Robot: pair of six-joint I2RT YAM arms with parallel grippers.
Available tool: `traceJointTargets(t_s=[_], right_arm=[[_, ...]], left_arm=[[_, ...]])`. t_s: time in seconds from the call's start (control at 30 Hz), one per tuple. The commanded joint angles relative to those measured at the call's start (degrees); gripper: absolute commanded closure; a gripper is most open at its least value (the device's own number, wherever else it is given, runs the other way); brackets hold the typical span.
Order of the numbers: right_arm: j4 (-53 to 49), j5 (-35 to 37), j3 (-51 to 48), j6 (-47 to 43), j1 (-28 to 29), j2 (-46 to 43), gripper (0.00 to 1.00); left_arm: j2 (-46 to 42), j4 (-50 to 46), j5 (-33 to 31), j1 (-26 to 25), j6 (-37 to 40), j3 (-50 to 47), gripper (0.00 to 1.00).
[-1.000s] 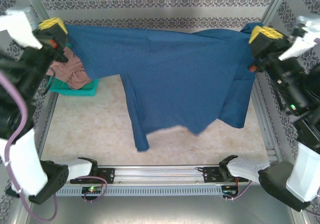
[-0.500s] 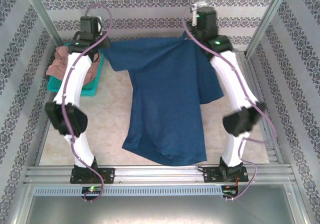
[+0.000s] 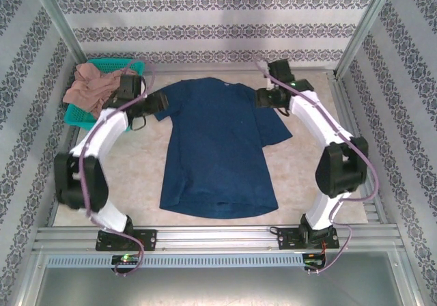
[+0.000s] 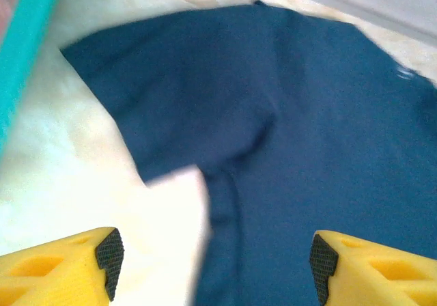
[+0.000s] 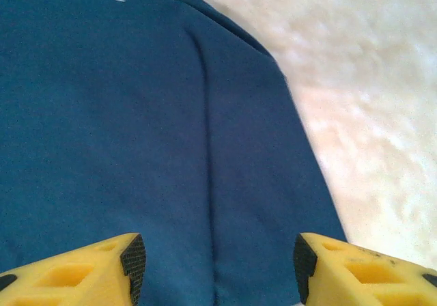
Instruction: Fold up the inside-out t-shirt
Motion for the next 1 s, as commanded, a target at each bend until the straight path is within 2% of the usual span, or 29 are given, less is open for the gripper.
traceJointTargets(t_s=[0.0, 0.13, 0.23, 0.4, 0.5, 0.67, 0.77, 0.97], right_arm=[[1.85, -6.47, -5.25, 6.31, -7.44, 1.95, 0.4], [-2.24, -2.91, -2.49, 4.89, -9.2, 8.36, 0.4], [-3.46, -1.26, -1.74, 3.56, -10.15, 11.84, 0.38], [-6.75, 0.99, 0.15, 0.95, -10.62, 17.13, 0.34], [-7.42, -1.83, 0.26, 0.08, -10.62, 19.77, 0.35], [-8.54, -1.98, 2.79, -1.56, -10.7, 23.72, 0.39], [-8.93, -1.52, 4.03, -1.86, -10.93, 25.26, 0.49], [-7.67, 1.17, 5.92, -1.51, -12.97, 24.59, 0.88]], left_arm=[[-6.57, 6.18, 3.56, -5.56, -5.57, -10.56, 0.26], [-15.25, 4.64, 0.37, -9.27, -5.74, -20.96, 0.25], [-17.83, 3.79, 0.19, -9.78, -5.45, -24.19, 0.24], [-18.65, 3.33, 0.6, -10.28, -4.53, -24.95, 0.23], [-18.71, 3.5, 0.46, -10.52, -3.81, -25.12, 0.23], [-18.26, 3.39, -0.55, -10.63, -2.67, -25.15, 0.23], [-17.78, 3.63, -0.82, -10.62, -2.19, -25.08, 0.22], [-17.11, 3.17, -0.5, -10.64, -1.7, -25.98, 0.22]])
